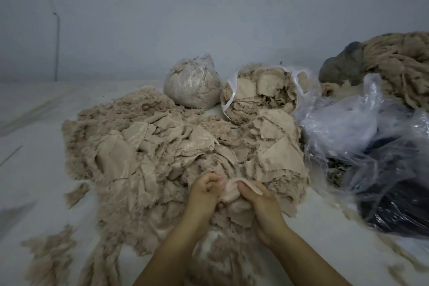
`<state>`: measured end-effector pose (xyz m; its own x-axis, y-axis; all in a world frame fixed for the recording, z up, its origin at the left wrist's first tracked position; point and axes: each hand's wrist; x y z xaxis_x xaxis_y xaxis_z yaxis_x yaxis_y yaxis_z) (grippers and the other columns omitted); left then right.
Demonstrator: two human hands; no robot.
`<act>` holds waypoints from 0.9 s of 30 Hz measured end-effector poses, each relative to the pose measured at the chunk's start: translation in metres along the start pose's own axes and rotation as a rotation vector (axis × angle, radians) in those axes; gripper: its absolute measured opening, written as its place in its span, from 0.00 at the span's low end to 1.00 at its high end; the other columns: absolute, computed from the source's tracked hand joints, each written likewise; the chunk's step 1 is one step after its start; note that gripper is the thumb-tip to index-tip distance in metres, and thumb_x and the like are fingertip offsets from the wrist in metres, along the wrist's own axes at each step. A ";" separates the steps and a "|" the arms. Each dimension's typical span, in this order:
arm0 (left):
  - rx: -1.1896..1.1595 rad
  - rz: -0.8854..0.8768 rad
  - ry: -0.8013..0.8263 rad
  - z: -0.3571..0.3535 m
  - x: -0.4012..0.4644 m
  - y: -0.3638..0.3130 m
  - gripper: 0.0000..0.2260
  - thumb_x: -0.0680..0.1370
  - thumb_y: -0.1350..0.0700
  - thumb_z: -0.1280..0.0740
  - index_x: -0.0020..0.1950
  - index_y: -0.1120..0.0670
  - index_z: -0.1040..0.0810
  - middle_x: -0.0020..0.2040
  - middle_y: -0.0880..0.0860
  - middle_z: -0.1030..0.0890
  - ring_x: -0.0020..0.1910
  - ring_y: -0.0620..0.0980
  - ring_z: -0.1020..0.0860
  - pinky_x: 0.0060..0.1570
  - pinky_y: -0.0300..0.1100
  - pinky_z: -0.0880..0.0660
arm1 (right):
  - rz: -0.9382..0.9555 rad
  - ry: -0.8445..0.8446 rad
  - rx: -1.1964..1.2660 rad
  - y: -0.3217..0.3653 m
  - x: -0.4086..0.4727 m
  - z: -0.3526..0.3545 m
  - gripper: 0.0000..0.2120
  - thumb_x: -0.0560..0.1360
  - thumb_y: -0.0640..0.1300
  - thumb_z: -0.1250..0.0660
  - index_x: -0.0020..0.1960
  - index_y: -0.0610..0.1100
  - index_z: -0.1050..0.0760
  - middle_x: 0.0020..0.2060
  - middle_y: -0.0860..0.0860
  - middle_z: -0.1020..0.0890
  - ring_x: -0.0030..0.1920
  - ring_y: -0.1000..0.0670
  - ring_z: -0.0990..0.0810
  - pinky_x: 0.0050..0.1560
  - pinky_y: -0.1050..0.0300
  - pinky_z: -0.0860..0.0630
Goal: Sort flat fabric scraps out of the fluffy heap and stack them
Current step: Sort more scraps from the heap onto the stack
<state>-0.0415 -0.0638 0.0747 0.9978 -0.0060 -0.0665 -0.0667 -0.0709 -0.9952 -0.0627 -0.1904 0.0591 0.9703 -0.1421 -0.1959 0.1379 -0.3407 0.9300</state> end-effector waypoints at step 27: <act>0.352 -0.149 -0.092 0.033 0.009 0.002 0.07 0.73 0.47 0.30 0.42 0.48 0.24 0.40 0.41 0.23 0.37 0.34 0.25 0.35 0.28 0.29 | 0.335 -0.360 -0.806 0.067 0.053 0.035 0.29 0.76 0.51 0.34 0.72 0.42 0.37 0.67 0.42 0.30 0.67 0.44 0.31 0.63 0.52 0.33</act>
<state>-0.0322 -0.0308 0.0698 0.9935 0.0694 0.0907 0.0676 0.2828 -0.9568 -0.0096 -0.2535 0.1000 0.8833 -0.4402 0.1610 0.0897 0.4959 0.8637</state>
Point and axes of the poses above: each hand's wrist, its own x-axis towards the middle knuckle, its own z-axis out of the back of the hand, y = z × x
